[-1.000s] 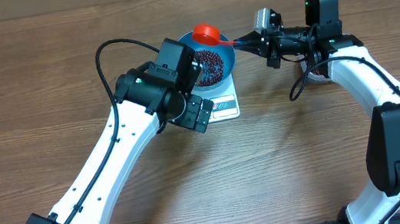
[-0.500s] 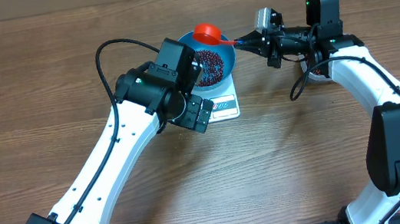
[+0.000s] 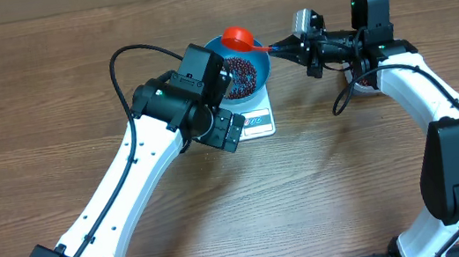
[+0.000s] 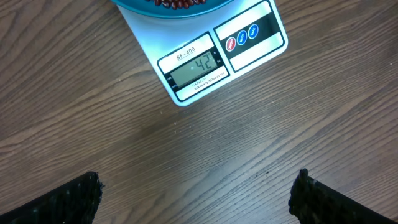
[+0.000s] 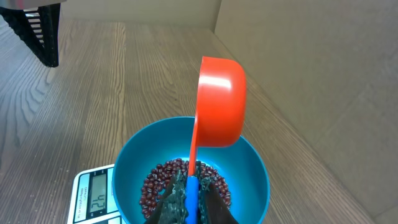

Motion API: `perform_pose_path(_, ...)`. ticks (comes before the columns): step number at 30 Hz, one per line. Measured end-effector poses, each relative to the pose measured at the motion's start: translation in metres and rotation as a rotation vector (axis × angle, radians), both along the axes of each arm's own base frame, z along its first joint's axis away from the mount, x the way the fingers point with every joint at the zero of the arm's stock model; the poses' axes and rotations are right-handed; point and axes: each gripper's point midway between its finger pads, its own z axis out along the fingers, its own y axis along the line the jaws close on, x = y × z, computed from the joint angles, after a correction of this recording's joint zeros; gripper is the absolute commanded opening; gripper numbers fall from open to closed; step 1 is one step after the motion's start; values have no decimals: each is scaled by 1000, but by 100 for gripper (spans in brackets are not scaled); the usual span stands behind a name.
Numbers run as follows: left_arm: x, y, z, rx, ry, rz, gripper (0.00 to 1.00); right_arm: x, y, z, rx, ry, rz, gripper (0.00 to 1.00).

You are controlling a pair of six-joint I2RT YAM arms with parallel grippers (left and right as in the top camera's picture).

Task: Scoop item into bowl and weigh 150g on scale
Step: 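Hold the emptied red cup tilted over the teal bowl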

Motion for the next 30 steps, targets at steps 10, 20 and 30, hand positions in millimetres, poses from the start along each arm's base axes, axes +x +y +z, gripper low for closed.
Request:
perform_pose_path(10, 0, 0, 0, 0, 0, 0, 100, 0, 0, 0, 5, 14, -4, 4)
perform_pose_path(20, 0, 0, 0, 0, 0, 0, 100, 0, 0, 0, 6, 18, -5, 4)
perform_pose_path(30, 0, 0, 0, 0, 0, 0, 100, 0, 0, 0, 6, 18, -5, 4)
